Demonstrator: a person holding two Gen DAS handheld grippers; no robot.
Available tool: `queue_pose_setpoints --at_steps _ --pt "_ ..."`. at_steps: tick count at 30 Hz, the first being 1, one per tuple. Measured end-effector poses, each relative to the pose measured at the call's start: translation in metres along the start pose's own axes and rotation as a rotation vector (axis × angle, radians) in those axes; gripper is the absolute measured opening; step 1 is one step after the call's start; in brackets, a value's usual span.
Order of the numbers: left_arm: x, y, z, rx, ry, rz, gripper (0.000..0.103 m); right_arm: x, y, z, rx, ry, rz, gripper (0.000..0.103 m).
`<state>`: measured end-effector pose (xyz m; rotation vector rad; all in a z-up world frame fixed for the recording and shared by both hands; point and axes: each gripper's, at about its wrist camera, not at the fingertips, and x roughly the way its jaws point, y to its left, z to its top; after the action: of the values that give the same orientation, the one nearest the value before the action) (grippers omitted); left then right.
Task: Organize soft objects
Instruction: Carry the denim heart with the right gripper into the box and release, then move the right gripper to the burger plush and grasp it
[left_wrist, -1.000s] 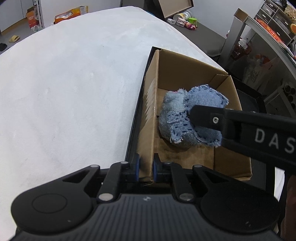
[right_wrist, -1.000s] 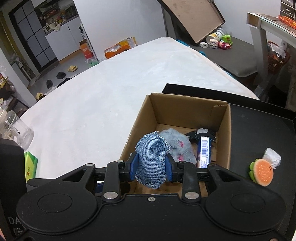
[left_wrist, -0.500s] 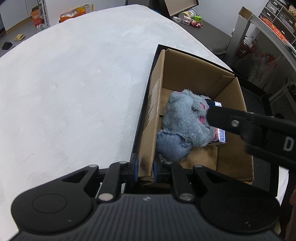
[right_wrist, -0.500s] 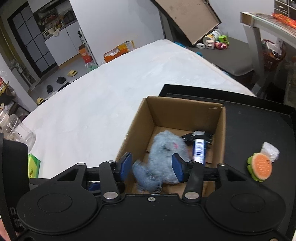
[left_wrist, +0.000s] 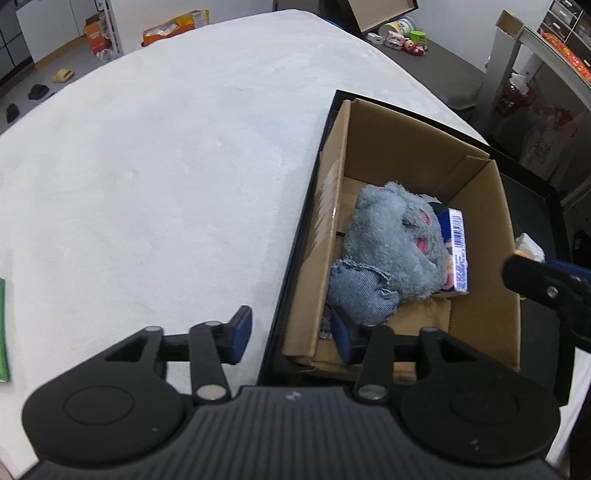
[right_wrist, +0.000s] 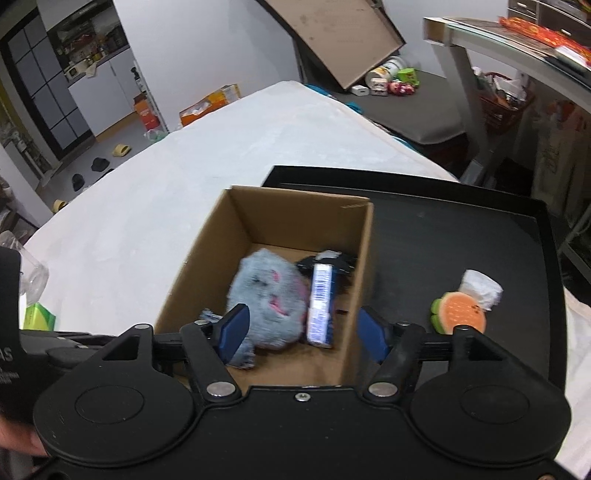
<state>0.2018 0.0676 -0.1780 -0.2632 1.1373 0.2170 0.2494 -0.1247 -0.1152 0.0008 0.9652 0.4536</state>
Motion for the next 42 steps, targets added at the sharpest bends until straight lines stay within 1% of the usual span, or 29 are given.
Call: queue_pose_setpoints --at_steps 1,2,5,7,10,16,22,27,30,34,39,42 --pt "0.0 -0.001 0.0 0.001 -0.002 0.012 0.05 0.0 -0.004 -0.001 0.004 0.001 -0.005 0.072" --pt "0.0 -0.002 0.001 0.001 -0.006 0.02 0.052 -0.001 -0.008 -0.002 0.007 -0.001 -0.007 0.073" --pt "0.001 -0.004 0.001 0.0 -0.009 0.027 0.056 -0.002 -0.018 -0.004 0.019 -0.005 -0.011 0.08" --pt "0.0 -0.008 0.001 0.007 -0.013 0.031 0.058 -0.003 -0.025 -0.005 0.029 -0.009 -0.018 0.087" --pt "-0.001 -0.009 0.002 0.002 -0.026 0.014 0.06 -0.004 -0.038 -0.007 0.039 -0.033 -0.026 0.091" --pt "-0.002 -0.012 0.004 -0.003 -0.057 0.054 0.063 0.001 -0.063 -0.012 0.072 -0.036 -0.031 0.091" --pt "0.001 -0.014 0.007 0.0 -0.055 0.07 0.063 0.007 -0.088 -0.019 0.101 -0.025 -0.048 0.092" --pt "0.006 -0.018 0.008 0.007 -0.046 0.08 0.063 0.021 -0.11 -0.026 0.134 -0.009 -0.073 0.092" --pt "0.009 -0.022 0.007 0.029 -0.04 0.1 0.063 0.029 -0.119 -0.031 0.155 -0.018 -0.075 0.092" --pt "0.012 -0.03 0.009 0.072 -0.019 0.105 0.063 0.039 -0.129 -0.036 0.188 -0.032 -0.076 0.092" --pt "0.015 -0.039 0.012 0.095 -0.011 0.129 0.064 0.054 -0.136 -0.04 0.18 -0.038 -0.114 0.092" --pt "0.017 -0.043 0.012 0.108 -0.004 0.141 0.066 0.06 -0.141 -0.041 0.184 -0.035 -0.119 0.091"
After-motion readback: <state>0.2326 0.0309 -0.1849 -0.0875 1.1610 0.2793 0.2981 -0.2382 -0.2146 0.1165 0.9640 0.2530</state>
